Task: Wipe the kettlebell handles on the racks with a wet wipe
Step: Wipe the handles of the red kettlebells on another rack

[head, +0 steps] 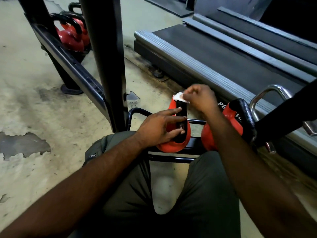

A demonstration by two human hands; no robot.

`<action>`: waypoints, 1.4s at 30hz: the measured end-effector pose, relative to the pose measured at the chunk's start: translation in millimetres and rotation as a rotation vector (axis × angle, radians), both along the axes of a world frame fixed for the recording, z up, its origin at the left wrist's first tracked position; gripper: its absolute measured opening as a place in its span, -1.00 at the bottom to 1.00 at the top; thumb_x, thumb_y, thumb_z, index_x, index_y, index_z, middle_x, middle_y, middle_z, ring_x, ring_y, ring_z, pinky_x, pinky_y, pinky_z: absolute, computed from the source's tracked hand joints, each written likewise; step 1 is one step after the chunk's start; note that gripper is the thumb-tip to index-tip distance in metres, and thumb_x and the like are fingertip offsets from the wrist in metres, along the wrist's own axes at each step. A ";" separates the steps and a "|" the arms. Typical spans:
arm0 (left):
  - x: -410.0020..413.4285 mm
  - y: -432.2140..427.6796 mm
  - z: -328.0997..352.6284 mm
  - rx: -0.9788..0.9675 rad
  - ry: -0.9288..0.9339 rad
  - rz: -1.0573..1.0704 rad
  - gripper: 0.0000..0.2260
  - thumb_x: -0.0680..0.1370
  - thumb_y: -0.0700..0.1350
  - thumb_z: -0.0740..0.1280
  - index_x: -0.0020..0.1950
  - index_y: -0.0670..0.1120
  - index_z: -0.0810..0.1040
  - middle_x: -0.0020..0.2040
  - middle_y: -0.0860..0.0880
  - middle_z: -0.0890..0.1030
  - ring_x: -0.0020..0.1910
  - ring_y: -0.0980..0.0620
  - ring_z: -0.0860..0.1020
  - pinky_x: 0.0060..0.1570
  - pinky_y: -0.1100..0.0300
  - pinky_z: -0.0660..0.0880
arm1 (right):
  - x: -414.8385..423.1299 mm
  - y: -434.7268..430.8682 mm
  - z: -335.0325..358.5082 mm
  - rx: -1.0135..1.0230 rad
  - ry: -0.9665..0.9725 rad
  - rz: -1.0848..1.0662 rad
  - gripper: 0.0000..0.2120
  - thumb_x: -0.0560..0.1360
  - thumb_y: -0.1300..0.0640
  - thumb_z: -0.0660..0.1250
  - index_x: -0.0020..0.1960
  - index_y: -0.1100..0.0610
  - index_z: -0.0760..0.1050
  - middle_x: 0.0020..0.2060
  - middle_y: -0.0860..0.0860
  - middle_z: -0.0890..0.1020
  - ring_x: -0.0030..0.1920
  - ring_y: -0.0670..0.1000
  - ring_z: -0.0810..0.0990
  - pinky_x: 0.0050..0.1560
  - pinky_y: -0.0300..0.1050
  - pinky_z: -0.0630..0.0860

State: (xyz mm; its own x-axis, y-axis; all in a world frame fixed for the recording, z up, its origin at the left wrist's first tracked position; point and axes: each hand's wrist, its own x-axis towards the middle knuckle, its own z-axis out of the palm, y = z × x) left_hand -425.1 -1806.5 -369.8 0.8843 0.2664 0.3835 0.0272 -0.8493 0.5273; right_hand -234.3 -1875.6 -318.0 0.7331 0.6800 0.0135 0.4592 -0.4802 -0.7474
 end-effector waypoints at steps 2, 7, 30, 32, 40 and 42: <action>2.5 -3.9 -1.6 -0.009 -0.001 0.000 -0.57 0.51 0.22 0.37 0.36 0.16 0.53 0.48 0.11 0.40 0.31 0.15 0.50 0.23 0.07 0.52 | 7.1 27.8 12.1 -0.162 -0.192 0.048 -0.96 0.42 0.06 0.48 -0.17 0.01 0.63 -0.23 -0.09 0.66 -0.21 -0.10 0.59 -0.17 -0.23 0.44; 5.2 -15.3 -0.1 -0.011 0.018 -0.039 -0.57 0.53 0.21 0.36 0.37 0.13 0.52 0.49 0.09 0.39 0.32 0.12 0.50 0.24 0.05 0.51 | 8.7 72.9 23.0 -0.816 -0.573 0.336 -0.77 0.38 -0.03 0.48 -0.04 0.06 0.60 -0.09 0.01 0.65 -0.12 0.03 0.60 -0.15 -0.10 0.52; -16.2 -14.1 -3.0 0.075 -0.014 -0.082 -0.61 0.54 0.14 0.37 0.36 0.13 0.53 0.45 0.07 0.44 0.32 0.11 0.50 0.23 0.03 0.53 | -25.6 -46.9 -41.8 0.291 0.742 -0.139 -0.81 0.59 0.26 0.27 -0.18 0.09 0.50 -0.38 -0.01 0.55 -0.40 -0.06 0.49 -0.30 -0.20 0.46; -15.6 -10.7 -0.7 0.121 -0.001 -0.085 -0.61 0.55 0.12 0.36 0.37 0.13 0.51 0.44 0.04 0.44 0.33 0.06 0.49 0.23 -0.01 0.52 | -19.2 -36.1 -24.4 0.269 0.418 -0.077 -0.81 0.51 0.27 0.40 -0.24 0.08 0.51 -0.38 0.02 0.57 -0.37 -0.05 0.48 -0.27 -0.18 0.43; -12.8 -20.6 0.4 0.226 -0.027 -0.102 -0.66 0.56 0.04 0.36 0.33 0.03 0.56 0.35 -0.05 0.50 0.25 -0.02 0.52 0.16 0.04 0.54 | -37.3 30.2 19.3 -0.562 -0.639 0.257 -0.90 0.44 0.12 0.39 -0.20 0.00 0.48 -0.14 -0.04 0.51 0.05 0.06 0.46 0.14 0.07 0.32; -16.7 -18.0 3.0 0.197 -0.026 -0.091 -0.67 0.55 0.04 0.37 0.31 0.04 0.57 0.35 -0.03 0.51 0.25 -0.01 0.52 0.16 0.05 0.53 | -40.0 18.9 21.7 -0.536 -0.616 0.299 -0.89 0.43 0.11 0.42 -0.22 0.01 0.49 -0.20 -0.09 0.52 0.01 0.02 0.47 0.12 0.05 0.31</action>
